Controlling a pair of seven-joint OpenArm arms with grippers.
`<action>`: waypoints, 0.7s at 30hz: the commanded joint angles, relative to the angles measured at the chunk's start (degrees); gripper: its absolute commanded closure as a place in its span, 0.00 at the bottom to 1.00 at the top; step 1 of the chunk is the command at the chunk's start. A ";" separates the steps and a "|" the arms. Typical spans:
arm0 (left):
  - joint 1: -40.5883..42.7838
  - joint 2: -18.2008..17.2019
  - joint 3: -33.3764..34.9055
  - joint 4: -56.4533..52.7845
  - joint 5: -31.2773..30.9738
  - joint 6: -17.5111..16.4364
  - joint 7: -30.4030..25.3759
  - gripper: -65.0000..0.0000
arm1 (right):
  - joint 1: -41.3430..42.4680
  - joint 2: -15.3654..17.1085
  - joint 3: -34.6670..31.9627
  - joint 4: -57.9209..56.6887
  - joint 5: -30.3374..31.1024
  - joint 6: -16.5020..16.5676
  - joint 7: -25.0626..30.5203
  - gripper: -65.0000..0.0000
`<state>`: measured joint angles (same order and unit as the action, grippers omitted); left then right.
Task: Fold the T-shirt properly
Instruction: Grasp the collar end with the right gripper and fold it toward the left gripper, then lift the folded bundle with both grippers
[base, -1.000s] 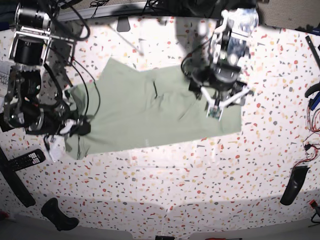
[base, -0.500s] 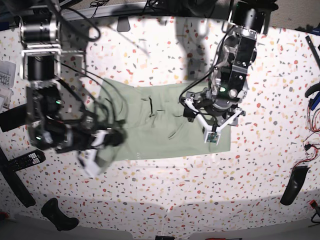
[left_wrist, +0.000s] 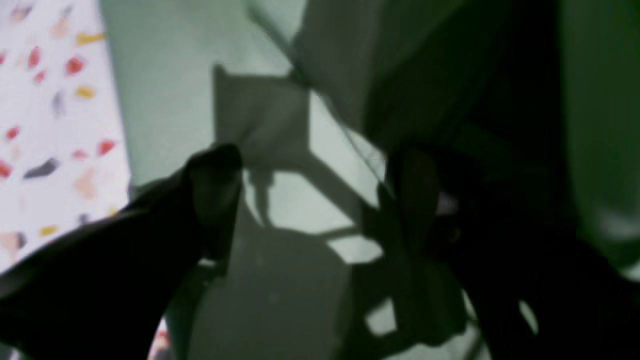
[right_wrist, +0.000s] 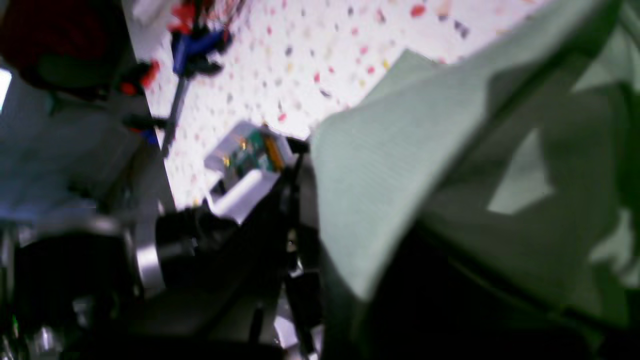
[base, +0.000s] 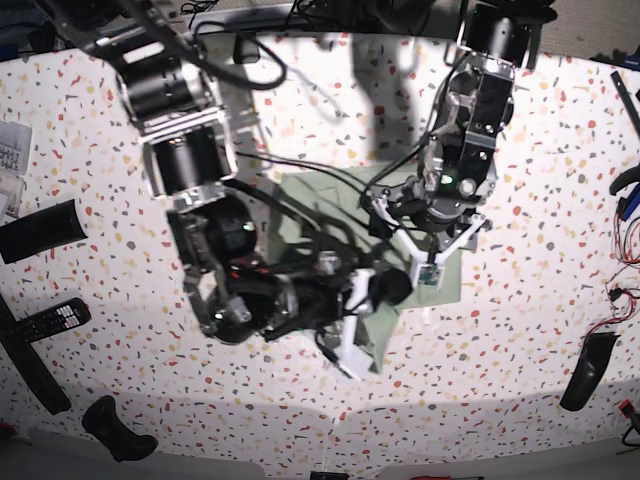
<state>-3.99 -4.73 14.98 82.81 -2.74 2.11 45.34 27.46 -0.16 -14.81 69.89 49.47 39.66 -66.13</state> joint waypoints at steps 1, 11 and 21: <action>-0.79 0.24 0.07 0.48 0.55 -0.44 0.44 0.31 | 1.79 -1.90 0.11 0.92 3.04 0.34 0.83 1.00; -2.29 0.15 0.07 1.22 2.73 -0.44 3.48 0.31 | 1.90 -8.84 0.17 0.92 -5.35 0.34 0.81 1.00; -3.48 -0.22 0.07 6.95 5.16 -0.44 6.12 0.31 | 1.90 -8.24 1.07 2.67 -5.84 0.34 0.83 1.00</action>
<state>-5.76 -5.26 15.05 88.09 2.07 1.76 54.04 28.03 -7.79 -13.63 71.59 42.37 39.05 -65.06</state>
